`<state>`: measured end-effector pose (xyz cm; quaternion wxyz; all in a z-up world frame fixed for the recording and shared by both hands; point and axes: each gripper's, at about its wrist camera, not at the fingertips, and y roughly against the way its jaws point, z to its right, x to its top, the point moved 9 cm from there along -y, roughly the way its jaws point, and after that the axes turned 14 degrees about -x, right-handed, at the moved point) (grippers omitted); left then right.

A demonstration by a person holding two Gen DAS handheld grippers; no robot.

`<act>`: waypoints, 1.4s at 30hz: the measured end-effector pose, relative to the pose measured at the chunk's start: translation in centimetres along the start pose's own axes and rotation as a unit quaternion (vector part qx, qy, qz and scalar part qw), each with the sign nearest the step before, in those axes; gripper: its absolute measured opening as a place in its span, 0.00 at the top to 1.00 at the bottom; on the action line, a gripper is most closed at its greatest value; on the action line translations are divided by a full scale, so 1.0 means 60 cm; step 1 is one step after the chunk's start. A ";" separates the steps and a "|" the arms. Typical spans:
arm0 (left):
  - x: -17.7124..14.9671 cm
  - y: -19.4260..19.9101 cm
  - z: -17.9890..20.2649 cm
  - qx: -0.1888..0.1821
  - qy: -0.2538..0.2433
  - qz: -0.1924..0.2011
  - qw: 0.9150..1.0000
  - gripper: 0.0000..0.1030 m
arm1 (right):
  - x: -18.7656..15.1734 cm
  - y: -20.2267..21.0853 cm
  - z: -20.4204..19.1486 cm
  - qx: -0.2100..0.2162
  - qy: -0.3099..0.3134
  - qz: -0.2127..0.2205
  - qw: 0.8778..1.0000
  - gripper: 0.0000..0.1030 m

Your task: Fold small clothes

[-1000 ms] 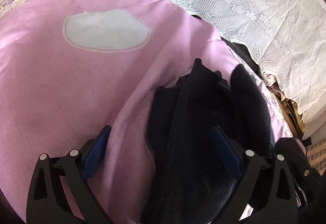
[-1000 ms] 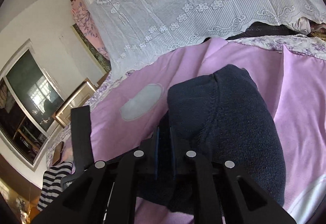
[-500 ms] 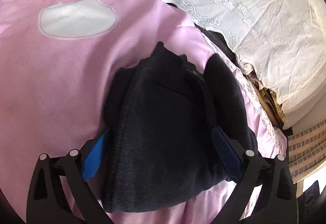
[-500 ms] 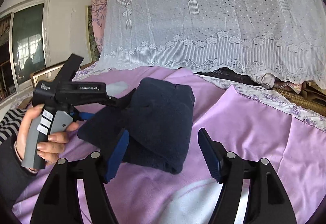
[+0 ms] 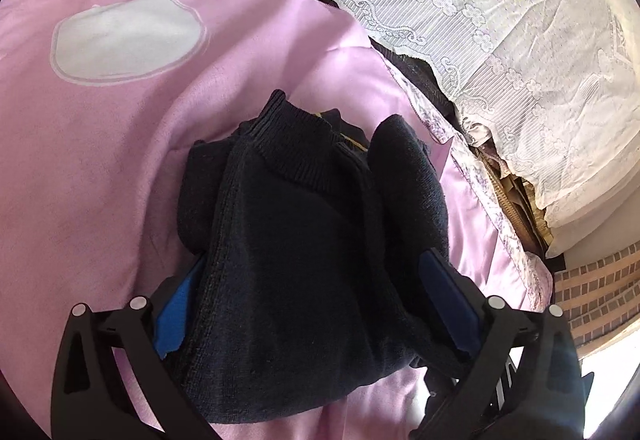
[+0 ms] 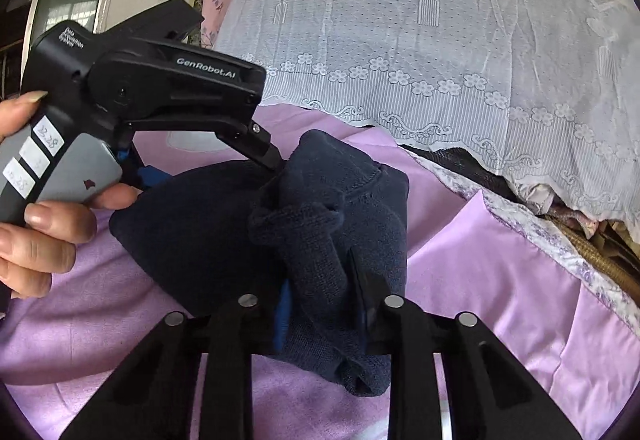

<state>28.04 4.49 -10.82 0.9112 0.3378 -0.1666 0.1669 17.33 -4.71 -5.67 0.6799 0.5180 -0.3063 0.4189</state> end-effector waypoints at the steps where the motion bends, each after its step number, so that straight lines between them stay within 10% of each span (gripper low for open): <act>1: 0.001 0.002 0.003 -0.004 0.002 0.002 1.000 0.04 | 0.000 0.000 0.004 0.003 -0.010 0.000 1.000 0.83; 6: 0.007 0.029 0.035 -0.065 0.004 0.019 0.998 0.04 | 0.003 0.005 0.019 0.009 -0.040 0.012 0.999 0.85; 13: 0.017 0.042 0.035 -0.046 0.005 0.035 0.998 0.05 | 0.005 0.012 0.010 0.009 -0.034 0.017 0.999 0.85; 17: 0.049 0.117 0.007 0.061 -0.024 0.116 0.991 0.05 | 0.004 0.012 0.017 0.012 -0.046 0.015 0.999 0.85; 24: -0.021 -0.013 0.057 -0.056 -0.013 -0.029 0.998 0.05 | 0.003 0.013 0.013 0.012 -0.041 0.018 0.999 0.85; 32: -0.001 -0.087 0.074 -0.074 -0.004 -0.041 0.996 0.06 | -0.001 0.011 -0.001 0.013 -0.017 0.020 1.000 0.85; 33: 0.001 -0.092 0.076 -0.073 -0.016 -0.040 0.996 0.14 | -0.001 0.011 -0.002 0.011 -0.015 0.020 1.000 0.85; 34: 0.002 -0.095 0.076 -0.060 -0.033 -0.038 0.997 0.53 | 0.000 0.011 -0.002 0.009 -0.014 0.021 1.000 0.86; 36: 0.000 -0.099 0.086 -0.082 -0.052 -0.056 0.994 0.83 | 0.004 0.011 -0.002 0.005 -0.015 0.023 1.000 0.87; 42: 0.039 -0.021 0.112 -0.083 -0.103 -0.012 0.991 0.86 | 0.059 0.042 -0.032 0.005 -0.016 0.062 0.998 0.88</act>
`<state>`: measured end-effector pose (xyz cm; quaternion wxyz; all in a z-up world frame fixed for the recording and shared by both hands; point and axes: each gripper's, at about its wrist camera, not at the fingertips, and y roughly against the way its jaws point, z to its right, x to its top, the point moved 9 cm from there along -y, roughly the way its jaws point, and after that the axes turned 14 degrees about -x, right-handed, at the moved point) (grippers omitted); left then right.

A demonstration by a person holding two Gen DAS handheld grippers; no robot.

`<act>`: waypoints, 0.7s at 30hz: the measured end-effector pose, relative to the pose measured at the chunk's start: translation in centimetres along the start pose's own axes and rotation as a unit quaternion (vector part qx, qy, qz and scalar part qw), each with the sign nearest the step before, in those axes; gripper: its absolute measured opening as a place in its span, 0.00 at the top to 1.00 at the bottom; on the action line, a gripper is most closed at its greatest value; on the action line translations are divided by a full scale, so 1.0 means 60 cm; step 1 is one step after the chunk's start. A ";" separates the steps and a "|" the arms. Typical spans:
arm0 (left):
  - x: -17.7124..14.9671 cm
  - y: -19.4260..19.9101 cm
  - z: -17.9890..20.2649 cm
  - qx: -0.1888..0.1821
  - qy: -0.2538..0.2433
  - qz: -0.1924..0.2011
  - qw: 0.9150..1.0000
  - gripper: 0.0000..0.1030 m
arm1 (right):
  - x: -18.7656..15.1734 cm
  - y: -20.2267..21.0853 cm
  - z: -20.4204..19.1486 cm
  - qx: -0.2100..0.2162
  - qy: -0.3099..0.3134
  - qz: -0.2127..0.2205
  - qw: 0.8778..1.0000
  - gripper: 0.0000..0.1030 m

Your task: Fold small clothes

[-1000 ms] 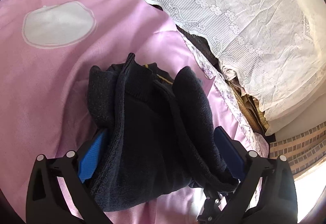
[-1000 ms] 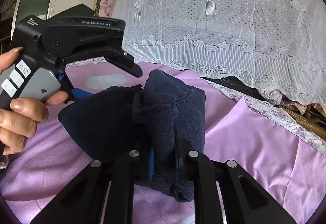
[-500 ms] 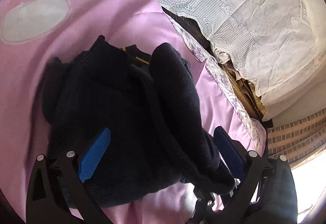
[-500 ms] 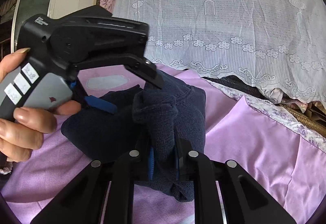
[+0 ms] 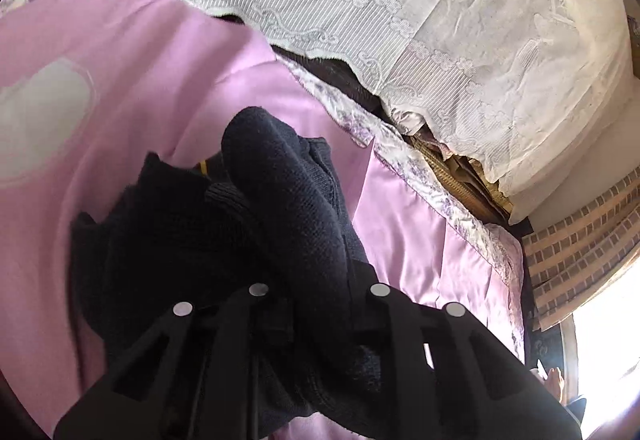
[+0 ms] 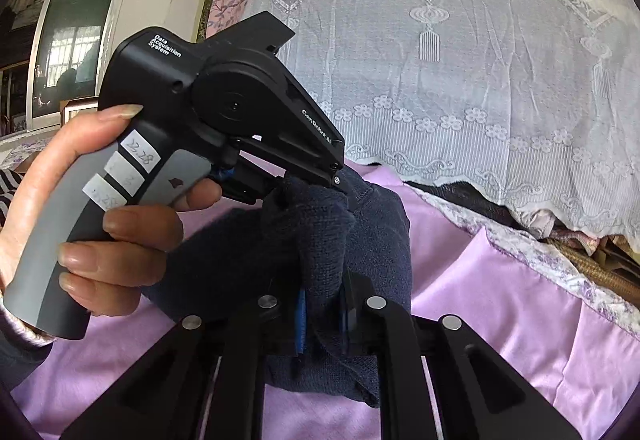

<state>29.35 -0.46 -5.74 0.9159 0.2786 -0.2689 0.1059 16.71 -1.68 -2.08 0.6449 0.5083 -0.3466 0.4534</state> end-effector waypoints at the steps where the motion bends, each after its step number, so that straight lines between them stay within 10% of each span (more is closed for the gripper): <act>1: 0.007 0.016 0.000 0.007 -0.008 0.005 1.000 0.86 | 0.011 0.002 -0.009 0.005 -0.003 0.005 1.000 0.88; 11: -0.004 0.072 -0.159 0.065 0.030 -0.020 0.997 0.85 | -0.003 -0.041 -0.165 0.044 0.074 -0.038 0.996 0.88; 21: -0.021 0.079 -0.211 0.015 0.074 -0.012 0.997 0.80 | -0.049 -0.050 -0.218 0.046 0.143 -0.065 0.986 0.75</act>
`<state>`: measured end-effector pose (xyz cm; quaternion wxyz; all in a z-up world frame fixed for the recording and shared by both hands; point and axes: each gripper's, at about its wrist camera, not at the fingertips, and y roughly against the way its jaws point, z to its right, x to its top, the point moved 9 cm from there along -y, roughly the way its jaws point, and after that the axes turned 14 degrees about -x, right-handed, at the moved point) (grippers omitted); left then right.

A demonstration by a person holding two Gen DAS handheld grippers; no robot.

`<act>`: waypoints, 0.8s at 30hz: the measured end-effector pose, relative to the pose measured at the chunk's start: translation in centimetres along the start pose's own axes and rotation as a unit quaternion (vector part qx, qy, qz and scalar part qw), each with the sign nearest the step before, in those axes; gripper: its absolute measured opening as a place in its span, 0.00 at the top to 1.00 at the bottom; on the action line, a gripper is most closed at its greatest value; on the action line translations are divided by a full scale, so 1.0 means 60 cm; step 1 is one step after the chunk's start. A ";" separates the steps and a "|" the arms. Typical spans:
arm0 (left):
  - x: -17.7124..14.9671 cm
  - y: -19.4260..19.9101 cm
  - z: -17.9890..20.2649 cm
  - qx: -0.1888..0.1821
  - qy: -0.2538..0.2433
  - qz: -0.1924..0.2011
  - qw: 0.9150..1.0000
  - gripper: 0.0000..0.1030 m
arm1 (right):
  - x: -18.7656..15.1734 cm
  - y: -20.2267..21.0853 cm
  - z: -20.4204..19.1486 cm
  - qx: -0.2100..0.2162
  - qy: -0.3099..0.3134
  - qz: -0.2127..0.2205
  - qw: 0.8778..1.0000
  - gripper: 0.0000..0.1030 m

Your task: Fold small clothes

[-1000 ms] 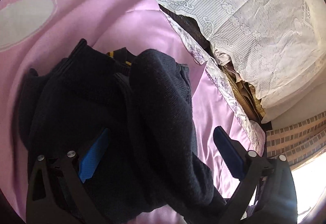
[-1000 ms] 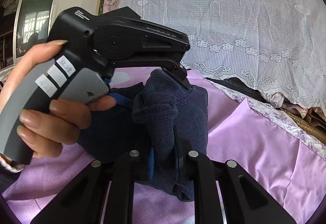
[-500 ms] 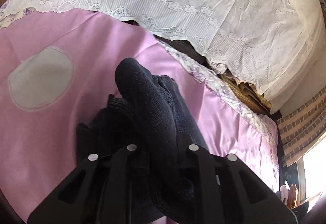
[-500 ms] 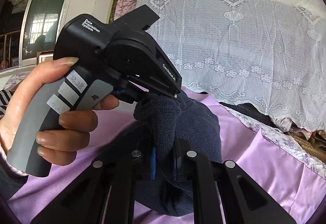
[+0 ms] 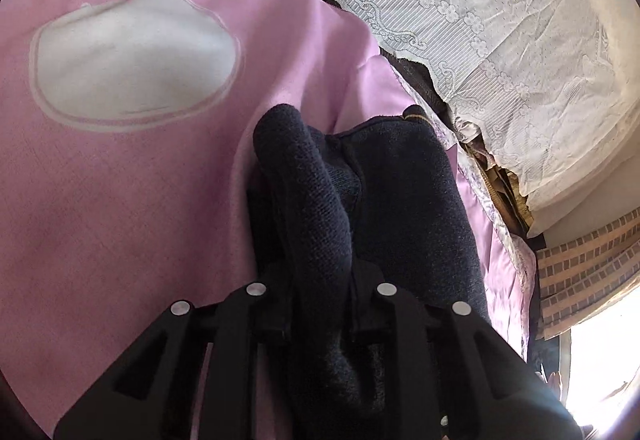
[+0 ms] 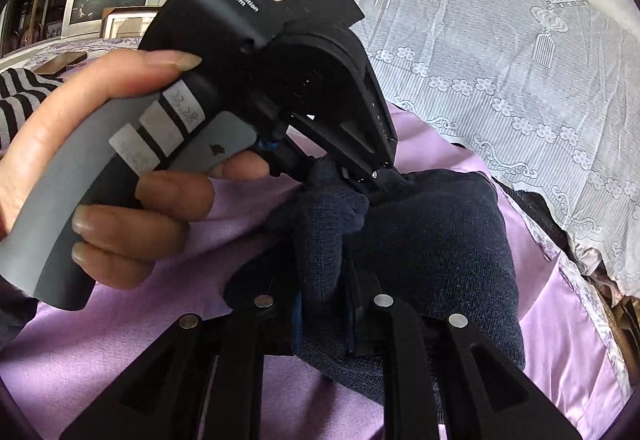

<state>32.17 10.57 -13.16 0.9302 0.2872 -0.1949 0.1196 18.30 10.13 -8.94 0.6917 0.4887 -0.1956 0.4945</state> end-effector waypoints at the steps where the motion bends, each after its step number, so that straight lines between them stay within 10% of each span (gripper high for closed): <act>1: 0.000 0.005 0.005 0.008 -0.004 0.001 1.000 0.78 | 0.001 0.007 0.001 0.012 -0.002 0.007 1.000 0.71; 6: 0.018 0.053 0.039 0.134 -0.092 0.046 0.986 0.63 | 0.005 0.061 0.047 0.096 -0.062 0.037 0.993 0.74; 11: 0.027 0.084 0.111 0.112 -0.119 0.082 0.983 0.56 | 0.015 0.093 0.156 0.143 -0.157 0.057 0.976 0.75; 16: 0.006 0.057 0.179 0.095 -0.163 0.073 0.979 0.38 | -0.018 0.043 0.252 0.161 -0.312 0.000 0.936 0.96; 21: -0.029 -0.025 0.109 0.124 -0.130 0.009 0.984 0.34 | -0.049 0.012 0.198 0.136 -0.261 -0.044 0.955 0.97; 24: -0.045 -0.038 0.088 0.128 -0.157 0.021 0.979 0.30 | -0.084 -0.022 0.187 0.165 -0.298 -0.085 0.936 0.99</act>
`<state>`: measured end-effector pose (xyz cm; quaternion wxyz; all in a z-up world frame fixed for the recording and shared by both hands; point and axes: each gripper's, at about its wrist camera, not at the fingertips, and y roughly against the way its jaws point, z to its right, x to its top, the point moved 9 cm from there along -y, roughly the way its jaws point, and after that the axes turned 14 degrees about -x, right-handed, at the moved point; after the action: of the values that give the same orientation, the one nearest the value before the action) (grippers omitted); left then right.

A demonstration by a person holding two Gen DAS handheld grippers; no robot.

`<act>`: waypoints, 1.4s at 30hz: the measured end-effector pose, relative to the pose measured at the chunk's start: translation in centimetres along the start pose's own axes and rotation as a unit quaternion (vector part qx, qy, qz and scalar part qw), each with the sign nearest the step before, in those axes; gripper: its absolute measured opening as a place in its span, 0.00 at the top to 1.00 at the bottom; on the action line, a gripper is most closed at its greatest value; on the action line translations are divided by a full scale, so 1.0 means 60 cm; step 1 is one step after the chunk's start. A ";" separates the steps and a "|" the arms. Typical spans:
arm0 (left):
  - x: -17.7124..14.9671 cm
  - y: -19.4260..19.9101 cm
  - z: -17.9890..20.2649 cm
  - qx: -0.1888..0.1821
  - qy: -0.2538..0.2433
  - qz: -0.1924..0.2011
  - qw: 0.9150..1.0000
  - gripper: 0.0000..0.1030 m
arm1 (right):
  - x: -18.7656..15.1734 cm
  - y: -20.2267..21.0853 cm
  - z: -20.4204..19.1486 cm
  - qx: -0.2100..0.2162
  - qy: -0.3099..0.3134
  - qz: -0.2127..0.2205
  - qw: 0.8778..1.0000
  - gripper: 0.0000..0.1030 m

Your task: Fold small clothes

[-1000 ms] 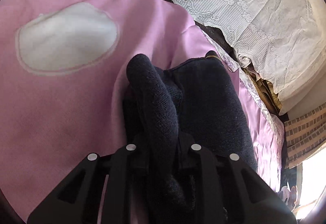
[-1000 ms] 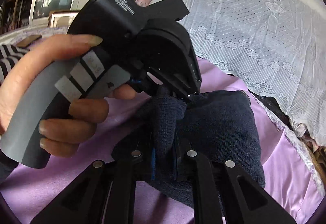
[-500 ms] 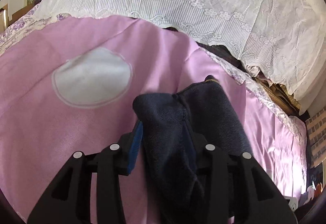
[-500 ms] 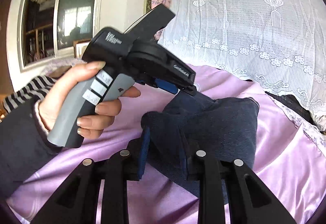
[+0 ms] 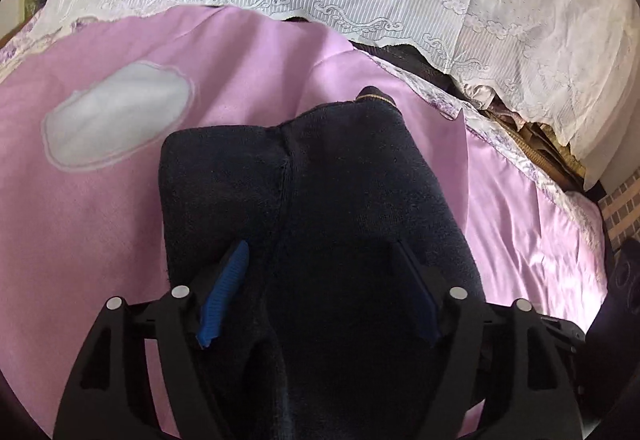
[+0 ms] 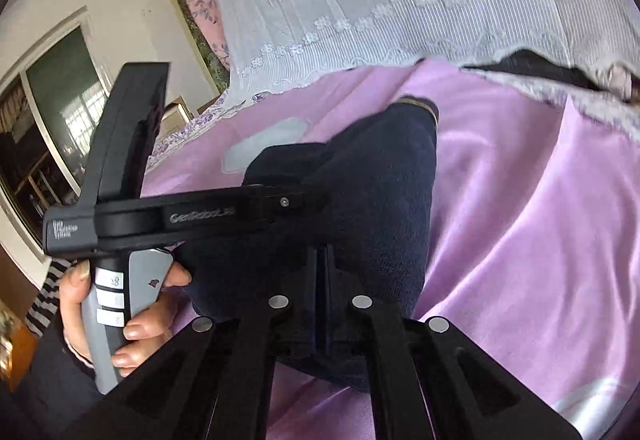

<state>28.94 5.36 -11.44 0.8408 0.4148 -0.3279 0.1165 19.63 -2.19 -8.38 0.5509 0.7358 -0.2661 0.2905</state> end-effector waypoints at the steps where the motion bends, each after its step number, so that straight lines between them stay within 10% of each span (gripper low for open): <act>1: -0.004 0.001 0.006 0.012 -0.021 0.003 1.000 0.30 | 0.001 -0.006 0.005 0.011 -0.009 -0.003 1.000 1.00; 14: -0.042 0.074 0.017 0.029 -0.003 0.046 0.999 0.27 | 0.005 0.013 0.016 0.019 -0.030 0.018 0.999 1.00; 22: -0.095 0.058 -0.041 -0.007 0.103 0.017 0.994 0.05 | 0.110 0.045 0.008 0.038 -0.065 0.070 0.995 0.73; 29: -0.097 0.043 -0.042 -0.005 0.093 0.012 0.996 0.04 | 0.123 -0.122 0.045 -0.037 -0.057 -0.013 0.998 0.81; 33: -0.095 0.037 -0.042 -0.003 0.087 0.013 0.996 0.04 | 0.111 -0.141 0.078 0.010 -0.092 -0.026 0.995 0.93; 42: -0.094 0.059 -0.050 -0.003 0.097 0.043 0.994 0.04 | 0.102 -0.029 0.040 -0.039 -0.023 0.099 0.994 0.79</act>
<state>24.41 10.34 -14.22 0.8643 0.3843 -0.2626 0.1906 25.41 -4.50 -5.62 0.5416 0.6903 -0.3612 0.3157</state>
